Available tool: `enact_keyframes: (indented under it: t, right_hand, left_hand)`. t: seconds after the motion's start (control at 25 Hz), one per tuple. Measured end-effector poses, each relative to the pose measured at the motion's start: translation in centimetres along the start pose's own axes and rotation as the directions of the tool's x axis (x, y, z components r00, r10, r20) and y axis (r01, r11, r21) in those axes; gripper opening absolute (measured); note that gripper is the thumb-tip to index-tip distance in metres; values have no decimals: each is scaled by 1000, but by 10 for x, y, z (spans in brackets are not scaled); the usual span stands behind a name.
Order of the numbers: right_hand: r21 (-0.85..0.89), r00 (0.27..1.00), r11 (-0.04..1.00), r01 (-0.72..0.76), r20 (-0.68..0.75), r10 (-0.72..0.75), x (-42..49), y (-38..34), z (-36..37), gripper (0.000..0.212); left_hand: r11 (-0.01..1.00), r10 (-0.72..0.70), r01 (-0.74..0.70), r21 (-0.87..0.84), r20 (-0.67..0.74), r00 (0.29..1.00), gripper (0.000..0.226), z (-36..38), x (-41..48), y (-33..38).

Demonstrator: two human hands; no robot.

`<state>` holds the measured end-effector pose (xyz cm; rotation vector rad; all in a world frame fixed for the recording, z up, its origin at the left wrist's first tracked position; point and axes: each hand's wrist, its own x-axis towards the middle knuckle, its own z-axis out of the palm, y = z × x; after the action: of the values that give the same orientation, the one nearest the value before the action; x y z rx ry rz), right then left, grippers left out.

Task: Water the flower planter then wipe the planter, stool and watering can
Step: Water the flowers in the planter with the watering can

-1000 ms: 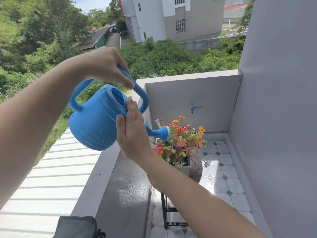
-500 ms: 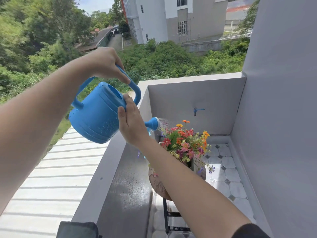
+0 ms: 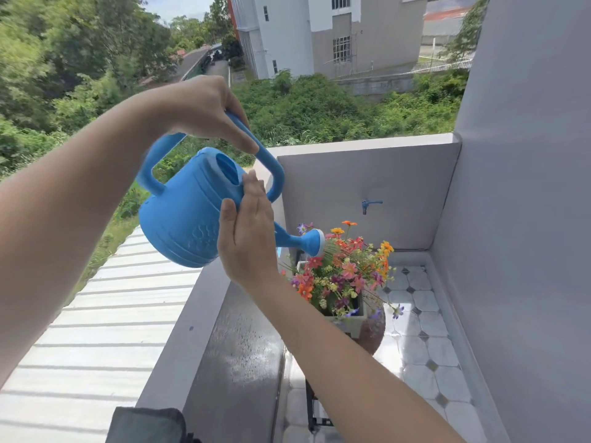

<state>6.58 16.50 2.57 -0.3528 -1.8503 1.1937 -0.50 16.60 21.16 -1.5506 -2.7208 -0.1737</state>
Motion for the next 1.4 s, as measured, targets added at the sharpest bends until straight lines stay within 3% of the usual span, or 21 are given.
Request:
enact_keyframes:
  t: [0.32, 0.56, 0.88, 1.28, 1.4]
  right_hand:
    - [77, 991, 994, -75, 119, 65, -10, -8, -5, 57]
    - [77, 990, 992, -101, 110, 93, -28, -16, -12, 58]
    - [59, 994, 996, -66, 88, 60, -11, -13, -22, 56]
    - [110, 982, 985, -135, 144, 118, -34, -19, -21, 57]
    - [106, 984, 985, -134, 133, 119, -32, -18, -24, 57]
  left_hand:
    - [998, -16, 14, 64, 34, 999, 16, -1, -3, 9]
    - [997, 2, -11, 74, 123, 992, 13, 2, -5, 18]
    - [1000, -13, 12, 22, 48, 999, 17, -6, -5, 20]
    - [994, -38, 21, 110, 161, 986, 16, 5, -9, 24]
    - [995, -34, 21, 95, 131, 991, 17, 4, -9, 28]
